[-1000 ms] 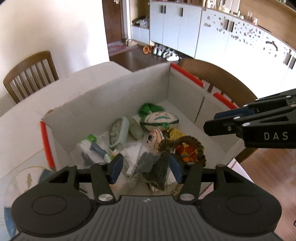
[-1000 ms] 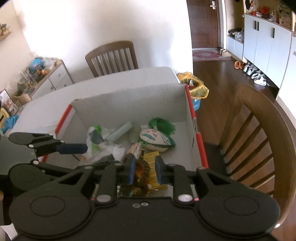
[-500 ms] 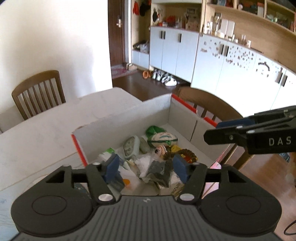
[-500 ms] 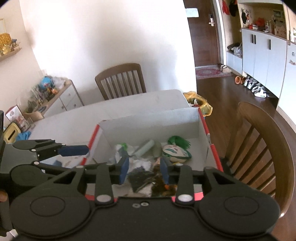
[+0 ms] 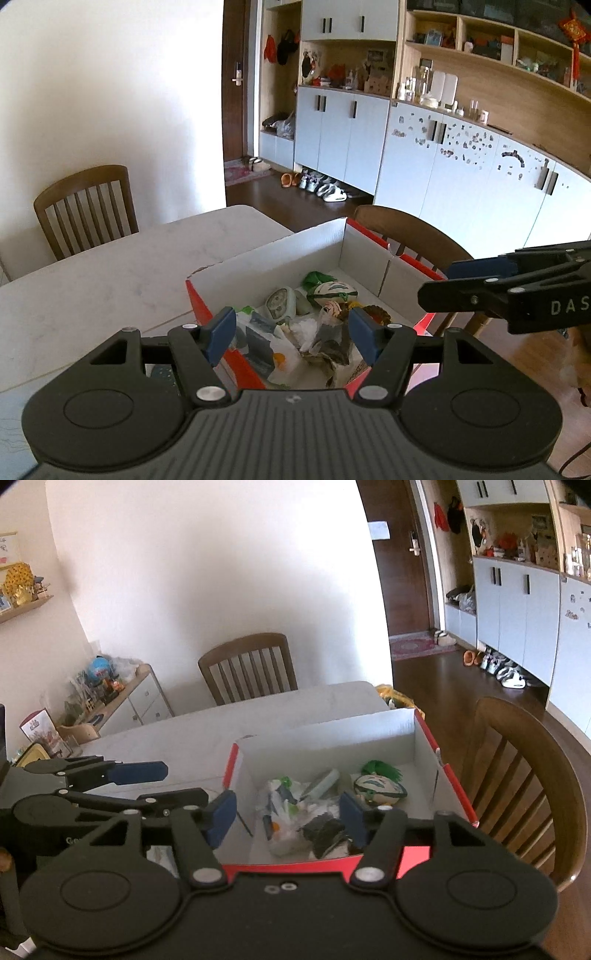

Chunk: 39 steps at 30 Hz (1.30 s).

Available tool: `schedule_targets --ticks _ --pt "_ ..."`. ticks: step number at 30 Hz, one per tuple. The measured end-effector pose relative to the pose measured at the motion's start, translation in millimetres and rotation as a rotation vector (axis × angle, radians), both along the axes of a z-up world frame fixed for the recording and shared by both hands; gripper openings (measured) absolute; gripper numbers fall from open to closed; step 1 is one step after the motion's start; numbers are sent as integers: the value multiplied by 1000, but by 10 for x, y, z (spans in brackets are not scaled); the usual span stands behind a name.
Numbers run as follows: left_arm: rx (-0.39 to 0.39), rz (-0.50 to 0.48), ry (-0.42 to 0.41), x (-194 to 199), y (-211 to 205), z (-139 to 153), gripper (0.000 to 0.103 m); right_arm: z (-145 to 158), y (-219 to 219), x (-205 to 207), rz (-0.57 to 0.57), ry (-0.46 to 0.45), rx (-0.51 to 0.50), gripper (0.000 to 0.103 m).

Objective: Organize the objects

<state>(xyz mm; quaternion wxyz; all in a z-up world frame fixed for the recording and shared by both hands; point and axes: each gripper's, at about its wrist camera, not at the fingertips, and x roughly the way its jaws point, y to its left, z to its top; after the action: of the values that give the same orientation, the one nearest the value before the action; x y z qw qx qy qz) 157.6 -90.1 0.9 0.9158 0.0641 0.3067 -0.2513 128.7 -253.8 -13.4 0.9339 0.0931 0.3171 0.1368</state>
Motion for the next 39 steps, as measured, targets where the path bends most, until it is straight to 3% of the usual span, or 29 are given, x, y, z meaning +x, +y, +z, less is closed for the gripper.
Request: schedule_targets --ticks 2,6,13,19,31,39 --pt "-10 -3 -1 -27 68 6 77 5 43 -37 -8 -2 2 68" --pt "-17 -7 -2 -60 165 2 81 2 92 -133 -33 -13 12 79" --pt "-9 -19 15 -106 306 -43 100 -12 193 -267 -72 -28 14 95" --pt "-28 -27 28 -137 422 -93 103 -14 248 -364 -111 -48 29 102" --pt "-77 -31 7 -179 544 -133 103 -45 369 -530 -170 -77 11 102" --pt "-55 -27 -24 -219 540 -148 103 -76 431 -568 -175 -71 6 102"
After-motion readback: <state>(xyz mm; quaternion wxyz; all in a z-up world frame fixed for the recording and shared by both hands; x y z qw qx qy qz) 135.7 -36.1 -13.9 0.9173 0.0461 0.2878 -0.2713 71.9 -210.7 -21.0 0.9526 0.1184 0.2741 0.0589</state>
